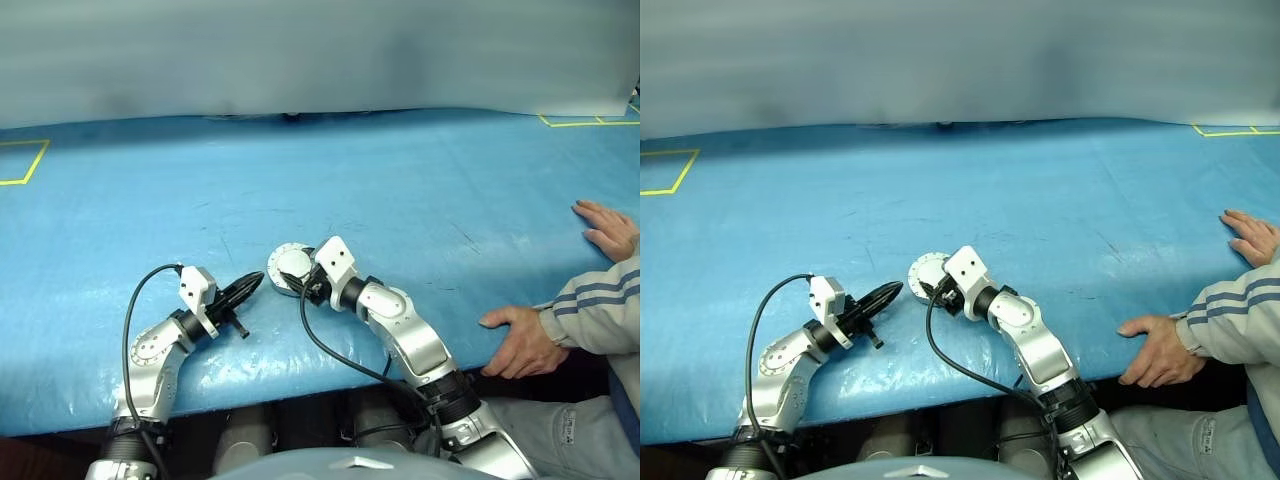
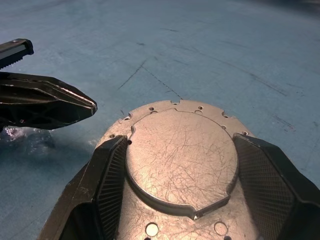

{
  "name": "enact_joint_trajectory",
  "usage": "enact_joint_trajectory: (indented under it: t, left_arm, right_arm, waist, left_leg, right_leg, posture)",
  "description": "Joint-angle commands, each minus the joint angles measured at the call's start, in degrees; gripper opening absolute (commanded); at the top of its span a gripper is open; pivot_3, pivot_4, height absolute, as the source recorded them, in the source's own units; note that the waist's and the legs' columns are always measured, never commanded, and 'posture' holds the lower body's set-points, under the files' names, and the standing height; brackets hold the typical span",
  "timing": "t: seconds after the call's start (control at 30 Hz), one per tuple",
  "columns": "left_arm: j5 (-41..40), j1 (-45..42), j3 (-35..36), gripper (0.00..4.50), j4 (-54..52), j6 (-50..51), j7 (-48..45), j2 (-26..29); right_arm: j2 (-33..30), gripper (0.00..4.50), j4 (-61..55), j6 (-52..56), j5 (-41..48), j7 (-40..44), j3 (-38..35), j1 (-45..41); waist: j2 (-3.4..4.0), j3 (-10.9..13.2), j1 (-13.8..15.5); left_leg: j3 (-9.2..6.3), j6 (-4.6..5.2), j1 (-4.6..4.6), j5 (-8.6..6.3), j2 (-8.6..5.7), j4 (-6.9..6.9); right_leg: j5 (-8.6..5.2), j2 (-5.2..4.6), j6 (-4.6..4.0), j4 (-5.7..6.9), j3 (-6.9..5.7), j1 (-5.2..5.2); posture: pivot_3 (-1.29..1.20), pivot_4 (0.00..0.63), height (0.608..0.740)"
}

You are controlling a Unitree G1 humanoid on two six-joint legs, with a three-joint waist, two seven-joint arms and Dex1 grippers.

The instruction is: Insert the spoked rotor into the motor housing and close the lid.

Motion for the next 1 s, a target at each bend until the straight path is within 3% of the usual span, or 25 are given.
enact_joint_trajectory:
  t: [0.03,0.53,0.9,0.93,1.0]
  left_arm:
    - [-0.6,-0.4,0.1,0.00,-1.8,0.2,-0.3,-0.1]
    - [3.1,-4.2,-2.4,0.00,1.1,2.4,3.7,-2.0]
    - [8.3,-4.0,-5.4,0.00,1.3,6.3,5.8,-0.2]
    - [8.2,-3.9,-5.4,0.00,1.2,6.4,5.8,-0.1]
    - [7.8,-3.7,-5.4,0.00,1.0,6.5,5.8,-0.2]
  right_arm:
    - [-0.9,2.97,3.2,1.2,-1.3,0.2,0.6,0.9]
    - [-1.1,2.97,4.5,0.1,-1.5,0.6,1.1,1.0]
    - [-1.1,2.97,3.0,0.9,0.0,2.0,0.2,1.6]
    - [-1.2,3.70,2.9,0.9,0.1,2.2,0.2,1.7]
    - [-1.3,4.34,2.7,0.5,-0.4,2.0,0.2,1.7]
  waist:
    - [0.00,0.0,0.0]
    - [0.00,-0.1,0.0]
    - [-0.03,-0.3,0.3]
    - [-0.04,-0.4,0.3]
    - [-0.05,-0.4,0.3]
  left_leg:
    - [0.00,0.00,0.06,0.00,0.01,0.00]
    - [0.01,-0.03,0.37,-0.02,0.00,-0.03]
    - [0.00,-0.04,0.41,-0.03,-0.01,-0.04]
    - [-0.01,-0.04,0.41,-0.04,-0.01,-0.05]
    - [-0.01,-0.04,0.41,-0.04,-0.02,-0.11]
  right_leg:
    - [0.00,0.00,0.00,0.00,0.00,-0.01]
    - [-0.03,-0.07,-0.03,-0.01,-0.01,0.10]
    - [-0.03,-0.16,-0.03,-0.02,-0.03,0.13]
    - [-0.03,-0.19,-0.03,-0.04,-0.04,0.13]
    - [-0.04,-0.39,-0.05,-0.06,-0.06,0.12]
  posture:
    - [0.00,0.150,0.740]
    - [0.00,0.150,0.740]
    - [0.00,0.150,0.740]
    - [0.00,0.150,0.740]
    - [0.00,0.150,0.740]
